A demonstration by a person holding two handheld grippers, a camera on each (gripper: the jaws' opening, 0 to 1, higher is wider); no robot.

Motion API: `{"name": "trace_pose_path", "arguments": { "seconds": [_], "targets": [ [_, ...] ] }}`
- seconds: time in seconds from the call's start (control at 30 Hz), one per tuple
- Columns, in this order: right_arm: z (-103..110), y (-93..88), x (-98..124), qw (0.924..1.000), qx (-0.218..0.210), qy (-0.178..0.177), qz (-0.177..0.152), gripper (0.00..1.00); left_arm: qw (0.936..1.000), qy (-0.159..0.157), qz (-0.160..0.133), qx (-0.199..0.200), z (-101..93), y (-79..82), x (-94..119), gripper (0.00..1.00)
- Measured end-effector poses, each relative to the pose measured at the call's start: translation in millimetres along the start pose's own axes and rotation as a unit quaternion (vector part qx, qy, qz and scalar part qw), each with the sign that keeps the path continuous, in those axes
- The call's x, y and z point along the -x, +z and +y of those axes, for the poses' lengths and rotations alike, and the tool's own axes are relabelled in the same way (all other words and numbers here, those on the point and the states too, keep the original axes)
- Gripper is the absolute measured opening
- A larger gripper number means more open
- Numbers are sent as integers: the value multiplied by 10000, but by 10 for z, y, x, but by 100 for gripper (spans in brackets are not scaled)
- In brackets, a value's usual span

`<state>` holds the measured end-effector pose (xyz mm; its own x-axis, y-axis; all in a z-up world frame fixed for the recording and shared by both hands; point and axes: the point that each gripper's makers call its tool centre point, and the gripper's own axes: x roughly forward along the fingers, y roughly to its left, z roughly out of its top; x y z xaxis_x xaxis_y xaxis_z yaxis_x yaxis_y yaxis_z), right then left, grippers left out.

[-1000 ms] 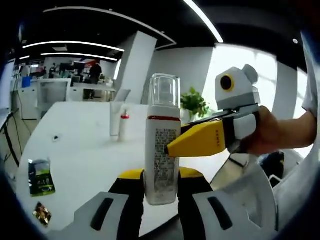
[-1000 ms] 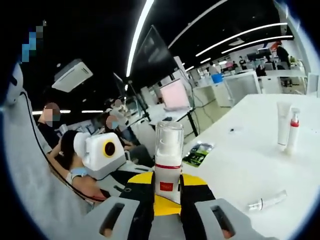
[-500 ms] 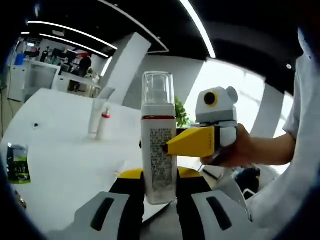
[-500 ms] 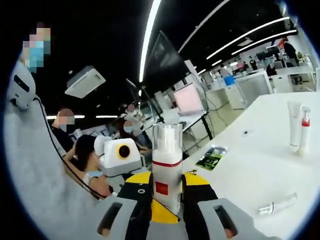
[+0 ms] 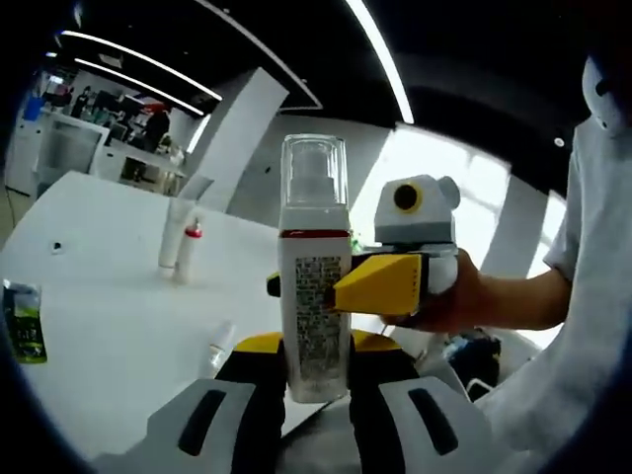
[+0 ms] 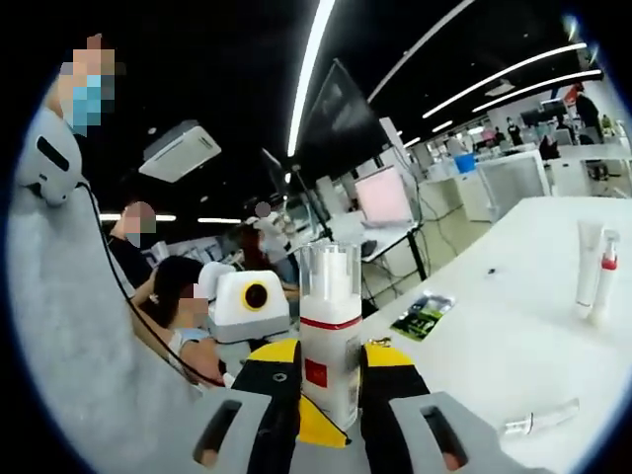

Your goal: Arrange the skincare products in the storage area until every visible bottle or jar stands upright without overlapping.

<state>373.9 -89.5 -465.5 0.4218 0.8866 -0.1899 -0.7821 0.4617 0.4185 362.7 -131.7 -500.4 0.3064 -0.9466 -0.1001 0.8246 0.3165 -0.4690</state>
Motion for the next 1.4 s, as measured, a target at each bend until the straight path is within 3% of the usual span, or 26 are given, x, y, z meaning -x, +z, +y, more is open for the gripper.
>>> {"name": "trace_pose_path", "arguments": {
  "seconds": [0.07,0.17,0.33,0.5,0.67,0.8,0.83,0.9,0.93,1.07,1.13,1.17,1.27,1.37,1.4],
  "targets": [
    [-14,51,1,9999,16,-48,-118,15,9999,92,116,-59,30,-22,9,20],
    [-45,138,26,9995,27,-104,-282,15,9972,316,436,-513,93,-94,38,22],
    [-177,268,89,9981,37,-323,-519,15,9936,558,472,-856,185,-19,111,32],
    [-315,303,147,9967,-51,-527,-623,15,9810,1063,716,-1453,470,91,359,39],
    [-390,293,161,9959,-121,-646,-620,15,9552,1850,1084,-2038,908,178,721,46],
    [-415,292,118,9958,-163,-676,-603,16,9290,2455,1646,-2228,1284,0,988,50],
    [-417,298,98,9958,-157,-681,-595,16,9149,2790,1704,-2368,1392,-9,1082,51],
    [-417,305,73,9960,-152,-664,-574,16,8954,3011,1750,-2773,1494,-25,1168,55],
    [-420,308,64,9960,-139,-670,-572,16,8936,3068,1770,-2756,1514,-57,1191,56],
    [-452,292,25,9962,-190,-676,-524,16,9034,3135,1721,-2367,1567,-172,1198,61],
    [-477,268,1,9963,-196,-690,-465,16,8943,3180,1953,-2470,1621,-215,1207,56],
    [-483,260,-13,9964,-207,-693,-444,16,8930,3193,1935,-2515,1640,-206,1202,54],
    [-490,250,-61,9966,-249,-674,-406,16,8969,3338,1915,-2177,1724,-267,1228,49],
    [-513,229,-131,9968,-269,-671,-354,16,8940,3234,2121,-2264,1698,-366,1229,47],
    [-538,213,-158,9966,-283,-699,-335,16,8903,3163,2288,-2346,1691,-418,1226,46]
  ]
}}
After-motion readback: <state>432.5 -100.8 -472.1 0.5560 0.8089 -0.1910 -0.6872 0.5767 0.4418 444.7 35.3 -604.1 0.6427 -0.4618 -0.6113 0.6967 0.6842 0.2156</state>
